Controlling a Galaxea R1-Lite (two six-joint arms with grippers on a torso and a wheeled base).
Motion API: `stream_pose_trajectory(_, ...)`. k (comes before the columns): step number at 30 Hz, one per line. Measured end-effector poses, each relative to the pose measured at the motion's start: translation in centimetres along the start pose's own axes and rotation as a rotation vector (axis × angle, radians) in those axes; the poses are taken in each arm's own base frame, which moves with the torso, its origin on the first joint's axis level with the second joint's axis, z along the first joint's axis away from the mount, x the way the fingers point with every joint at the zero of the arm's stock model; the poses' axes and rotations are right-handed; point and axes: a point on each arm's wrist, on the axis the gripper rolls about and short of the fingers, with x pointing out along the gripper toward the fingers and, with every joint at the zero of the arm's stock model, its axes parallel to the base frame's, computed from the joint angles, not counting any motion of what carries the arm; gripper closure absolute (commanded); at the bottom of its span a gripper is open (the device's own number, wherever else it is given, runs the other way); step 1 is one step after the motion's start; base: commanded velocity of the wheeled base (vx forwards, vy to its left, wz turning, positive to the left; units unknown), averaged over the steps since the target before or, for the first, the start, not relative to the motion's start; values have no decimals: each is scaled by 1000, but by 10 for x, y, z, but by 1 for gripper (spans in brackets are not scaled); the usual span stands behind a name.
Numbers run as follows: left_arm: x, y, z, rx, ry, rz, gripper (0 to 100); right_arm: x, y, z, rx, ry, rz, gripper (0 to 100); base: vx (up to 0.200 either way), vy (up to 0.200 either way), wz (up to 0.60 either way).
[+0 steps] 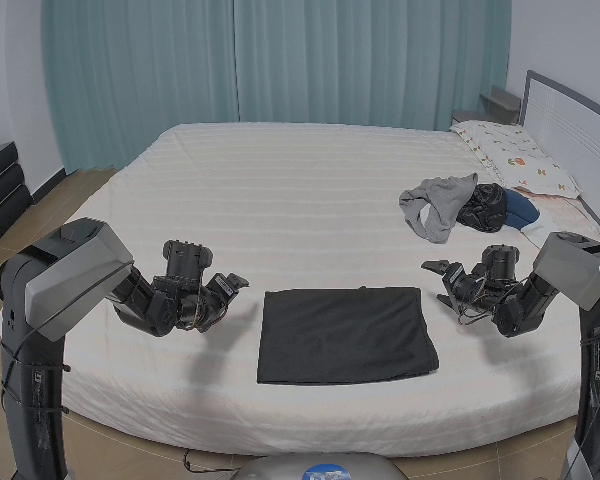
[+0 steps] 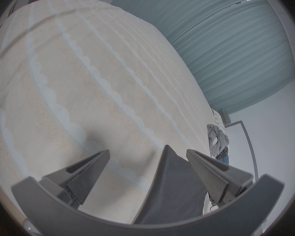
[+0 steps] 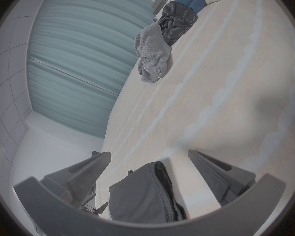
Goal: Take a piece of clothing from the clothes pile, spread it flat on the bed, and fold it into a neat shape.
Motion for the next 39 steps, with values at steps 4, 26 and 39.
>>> stream_pose_trajectory(4, 0, -2, 0, -1, 0, -7, 0, 0, 1, 1, -2, -4, 5, 0, 0, -200, 0)
stream_pose_trajectory(26, -11, -6, -14, 84, 36, -8, 0, 0, 0, -3, -1, 6, -2, 0, 0, -64, 0)
stream_pose_trajectory(39, -17, 16, -28, 274, 105, -96, 0, 0, 1, -5, -1, 11, -3, 0, 0, 0, 0)
